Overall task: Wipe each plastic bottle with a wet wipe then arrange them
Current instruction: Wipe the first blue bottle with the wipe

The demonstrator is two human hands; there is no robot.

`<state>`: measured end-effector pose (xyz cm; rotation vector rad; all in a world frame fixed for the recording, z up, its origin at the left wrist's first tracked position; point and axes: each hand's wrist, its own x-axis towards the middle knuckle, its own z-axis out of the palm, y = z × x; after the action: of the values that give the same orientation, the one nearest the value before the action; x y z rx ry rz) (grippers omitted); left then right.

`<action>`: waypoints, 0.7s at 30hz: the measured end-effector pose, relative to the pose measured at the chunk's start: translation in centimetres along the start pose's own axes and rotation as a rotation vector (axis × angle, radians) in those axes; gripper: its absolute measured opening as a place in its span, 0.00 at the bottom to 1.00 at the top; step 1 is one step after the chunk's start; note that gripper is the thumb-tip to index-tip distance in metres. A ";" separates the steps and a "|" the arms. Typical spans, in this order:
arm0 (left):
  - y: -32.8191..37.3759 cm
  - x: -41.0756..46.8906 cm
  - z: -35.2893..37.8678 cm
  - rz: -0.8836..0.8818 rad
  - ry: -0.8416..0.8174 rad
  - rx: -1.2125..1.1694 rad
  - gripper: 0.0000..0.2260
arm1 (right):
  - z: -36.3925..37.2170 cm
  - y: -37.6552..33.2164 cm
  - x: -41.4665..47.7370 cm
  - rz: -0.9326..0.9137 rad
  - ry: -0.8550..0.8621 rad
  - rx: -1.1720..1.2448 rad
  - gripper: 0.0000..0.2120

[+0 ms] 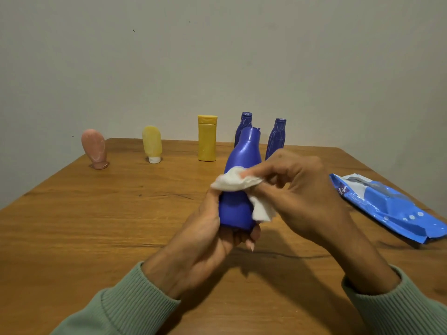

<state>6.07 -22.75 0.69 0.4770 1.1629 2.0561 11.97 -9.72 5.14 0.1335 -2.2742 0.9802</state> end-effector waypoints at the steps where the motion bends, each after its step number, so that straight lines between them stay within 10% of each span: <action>1: -0.1 0.1 0.1 0.032 0.020 -0.004 0.23 | 0.1 -0.3 -0.2 -0.009 -0.071 -0.026 0.07; 11: -0.7 -0.2 -0.6 -0.115 -0.012 0.232 0.30 | -0.8 0.5 0.4 0.090 0.228 0.036 0.06; 19: -0.1 0.4 -0.7 0.011 0.140 -0.225 0.28 | 0.9 -1.3 -0.6 0.018 -0.227 -0.082 0.07; 21: -0.1 0.0 -0.9 0.033 0.108 -0.209 0.15 | 0.3 -1.5 -0.6 0.030 -0.341 -0.122 0.06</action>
<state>5.52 -23.22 0.13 0.2882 0.9921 2.2254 12.80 -11.09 5.59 0.2296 -2.6467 0.8836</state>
